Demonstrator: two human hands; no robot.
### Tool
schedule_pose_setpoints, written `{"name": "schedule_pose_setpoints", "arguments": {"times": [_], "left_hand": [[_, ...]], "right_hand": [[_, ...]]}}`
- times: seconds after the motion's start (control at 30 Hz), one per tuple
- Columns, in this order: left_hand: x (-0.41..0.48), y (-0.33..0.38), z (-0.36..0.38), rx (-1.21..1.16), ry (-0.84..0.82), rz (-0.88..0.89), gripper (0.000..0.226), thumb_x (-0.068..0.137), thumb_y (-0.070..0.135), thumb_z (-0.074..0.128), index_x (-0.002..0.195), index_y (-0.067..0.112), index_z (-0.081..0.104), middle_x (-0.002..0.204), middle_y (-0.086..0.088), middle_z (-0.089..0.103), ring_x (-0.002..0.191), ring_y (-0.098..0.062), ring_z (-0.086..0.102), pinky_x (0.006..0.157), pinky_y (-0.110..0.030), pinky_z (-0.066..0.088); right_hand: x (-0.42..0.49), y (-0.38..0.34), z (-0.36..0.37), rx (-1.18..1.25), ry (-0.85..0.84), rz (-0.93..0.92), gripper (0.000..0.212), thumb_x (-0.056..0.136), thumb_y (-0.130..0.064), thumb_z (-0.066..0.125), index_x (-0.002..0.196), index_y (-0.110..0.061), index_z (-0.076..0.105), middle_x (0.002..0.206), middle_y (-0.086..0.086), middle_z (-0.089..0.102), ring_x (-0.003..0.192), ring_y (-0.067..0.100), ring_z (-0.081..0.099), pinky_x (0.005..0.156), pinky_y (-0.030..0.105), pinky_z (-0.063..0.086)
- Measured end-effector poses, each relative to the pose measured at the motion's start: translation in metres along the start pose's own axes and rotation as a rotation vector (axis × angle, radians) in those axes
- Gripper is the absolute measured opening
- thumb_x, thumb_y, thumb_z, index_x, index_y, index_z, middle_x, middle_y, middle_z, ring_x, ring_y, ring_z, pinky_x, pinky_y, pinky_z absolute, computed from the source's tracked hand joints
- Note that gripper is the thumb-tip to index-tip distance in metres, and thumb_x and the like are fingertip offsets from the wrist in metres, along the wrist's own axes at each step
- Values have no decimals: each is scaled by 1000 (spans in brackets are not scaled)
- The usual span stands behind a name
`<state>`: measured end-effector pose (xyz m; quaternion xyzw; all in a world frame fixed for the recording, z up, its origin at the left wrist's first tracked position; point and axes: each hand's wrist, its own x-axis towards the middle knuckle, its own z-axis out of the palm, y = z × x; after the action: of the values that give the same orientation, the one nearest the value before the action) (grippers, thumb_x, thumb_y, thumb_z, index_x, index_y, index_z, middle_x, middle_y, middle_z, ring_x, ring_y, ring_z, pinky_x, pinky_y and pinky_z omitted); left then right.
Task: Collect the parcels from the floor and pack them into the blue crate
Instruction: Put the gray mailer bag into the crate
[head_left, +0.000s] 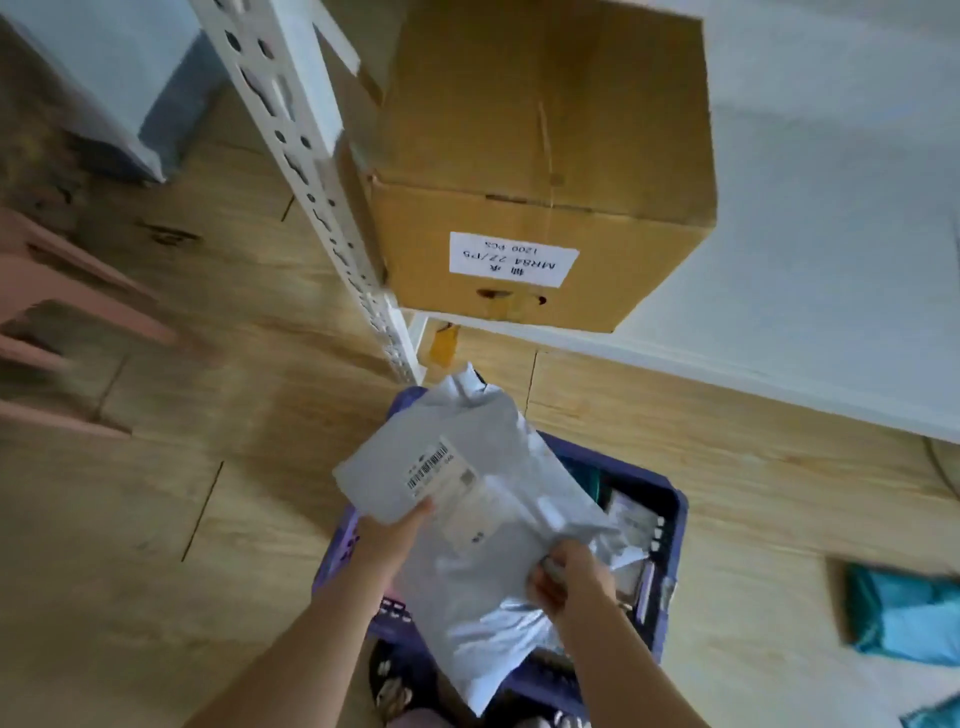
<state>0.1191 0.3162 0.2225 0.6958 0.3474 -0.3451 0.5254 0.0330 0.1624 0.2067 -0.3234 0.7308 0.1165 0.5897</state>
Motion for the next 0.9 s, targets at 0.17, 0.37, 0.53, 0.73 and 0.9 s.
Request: {"name": "schedule_pose_setpoints", "arguments": {"times": [0.17, 0.37, 0.53, 0.73, 0.9], "left_hand": [[58, -36, 4, 130, 133, -102, 52, 64, -6, 77, 113, -3, 58, 110, -21, 64, 87, -26, 58, 69, -32, 43], [107, -43, 16, 686, 136, 264, 37, 81, 4, 60, 117, 6, 49, 102, -17, 63, 91, -37, 61, 67, -33, 41], [133, -39, 24, 1113, 95, 310, 31, 91, 12, 50, 121, 5, 47, 117, -18, 60, 107, -37, 58, 84, -39, 44], [153, -63, 10, 1167, 161, 357, 46, 89, -2, 47, 133, 3, 33, 124, -24, 46, 104, -40, 56, 78, -42, 45], [164, -80, 8, 1306, 129, 1016, 98, 61, -14, 66, 145, 19, 28, 140, -16, 39, 124, -34, 45, 88, -40, 48]], "right_hand": [[44, 32, 17, -135, -241, 209, 26, 89, -1, 34, 64, -10, 37, 33, 2, 36, 28, 14, 40, 38, 19, 41], [85, 63, 17, -1031, -73, -50, 32, 79, -30, 54, 106, -12, 54, 88, 8, 67, 77, 27, 71, 78, 35, 57], [98, 49, 29, -1191, 82, -515, 26, 87, -21, 52, 113, -21, 56, 113, 1, 61, 100, 19, 59, 76, 26, 47], [113, 49, 64, -1371, -96, -774, 78, 82, -7, 59, 142, -38, 19, 147, 1, 21, 122, 24, 43, 84, 29, 51], [121, 51, 81, -1478, -44, -904, 95, 84, -7, 61, 147, -40, -2, 157, 5, -18, 143, 30, 12, 103, 36, 42]]}}
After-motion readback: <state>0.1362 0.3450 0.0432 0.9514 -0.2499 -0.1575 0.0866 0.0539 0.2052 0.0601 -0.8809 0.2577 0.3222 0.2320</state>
